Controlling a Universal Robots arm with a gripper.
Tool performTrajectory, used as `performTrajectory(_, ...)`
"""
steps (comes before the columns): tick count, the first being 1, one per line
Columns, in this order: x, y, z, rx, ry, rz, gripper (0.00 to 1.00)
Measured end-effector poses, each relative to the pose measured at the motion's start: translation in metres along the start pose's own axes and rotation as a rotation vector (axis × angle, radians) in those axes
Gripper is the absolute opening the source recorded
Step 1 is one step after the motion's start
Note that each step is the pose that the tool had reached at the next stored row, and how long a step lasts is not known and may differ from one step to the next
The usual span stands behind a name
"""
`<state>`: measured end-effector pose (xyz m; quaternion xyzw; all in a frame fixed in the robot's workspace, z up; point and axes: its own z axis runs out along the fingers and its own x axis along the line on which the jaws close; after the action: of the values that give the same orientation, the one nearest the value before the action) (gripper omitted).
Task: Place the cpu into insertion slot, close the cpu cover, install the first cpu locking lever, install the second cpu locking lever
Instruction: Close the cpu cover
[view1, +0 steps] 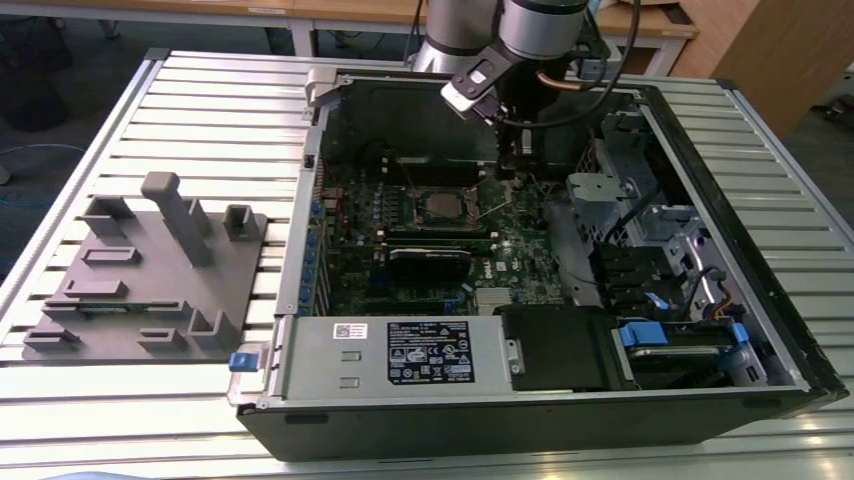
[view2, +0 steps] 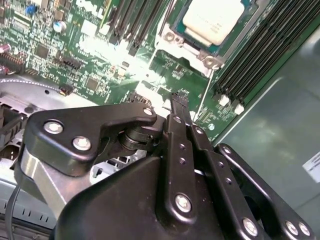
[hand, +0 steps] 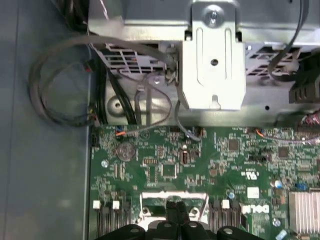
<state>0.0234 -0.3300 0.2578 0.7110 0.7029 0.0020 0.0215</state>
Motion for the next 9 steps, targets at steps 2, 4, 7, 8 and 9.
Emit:
performTrajectory(2, 0.0001, 0.0027, 0.0001, 0.0, 0.0, 0.0, 0.11)
performTrajectory(4, 0.0001, 0.0055, 0.0003, 0.0, 0.0, 0.0, 0.11)
performTrajectory(7, 0.0002, 0.01, 0.0005, 0.0, 0.0, 0.0, 0.11)
performTrajectory(8, 0.0003, 0.0114, 0.0005, 0.0, -0.0001, 0.0, 0.11)
performTrajectory(9, 0.0003, 0.0128, 0.0006, 0.0, -0.0001, 0.0, 0.11)
